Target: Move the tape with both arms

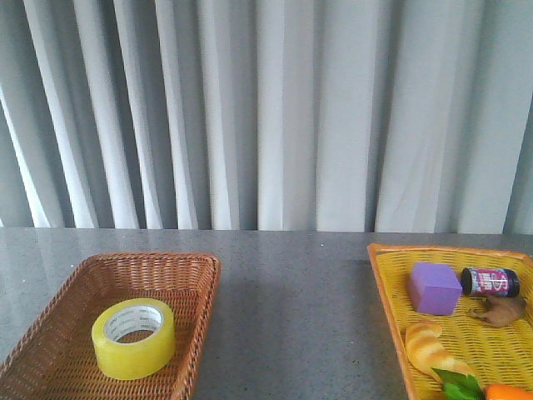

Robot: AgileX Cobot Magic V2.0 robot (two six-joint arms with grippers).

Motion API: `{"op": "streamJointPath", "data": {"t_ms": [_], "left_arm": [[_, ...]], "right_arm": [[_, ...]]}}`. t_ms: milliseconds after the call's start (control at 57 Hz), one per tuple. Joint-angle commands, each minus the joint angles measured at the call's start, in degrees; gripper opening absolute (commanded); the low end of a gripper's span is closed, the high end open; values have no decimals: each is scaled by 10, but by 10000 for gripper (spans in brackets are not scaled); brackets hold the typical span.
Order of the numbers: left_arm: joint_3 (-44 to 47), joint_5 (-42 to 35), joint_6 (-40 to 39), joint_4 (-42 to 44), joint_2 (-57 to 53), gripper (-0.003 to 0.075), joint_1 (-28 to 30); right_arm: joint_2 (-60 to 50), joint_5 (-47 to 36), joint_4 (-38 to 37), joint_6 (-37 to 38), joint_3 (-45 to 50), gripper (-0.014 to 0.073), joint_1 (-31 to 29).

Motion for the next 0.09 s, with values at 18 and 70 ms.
{"op": "streamJointPath", "data": {"t_ms": [18, 70], "left_arm": [[-4, -40, -5, 0, -9, -6, -1], [-4, -40, -5, 0, -9, -6, -1]], "right_arm": [[-5, -46, -2, -6, 2, -7, 1], [-5, -46, -2, -6, 2, -7, 1]]}}
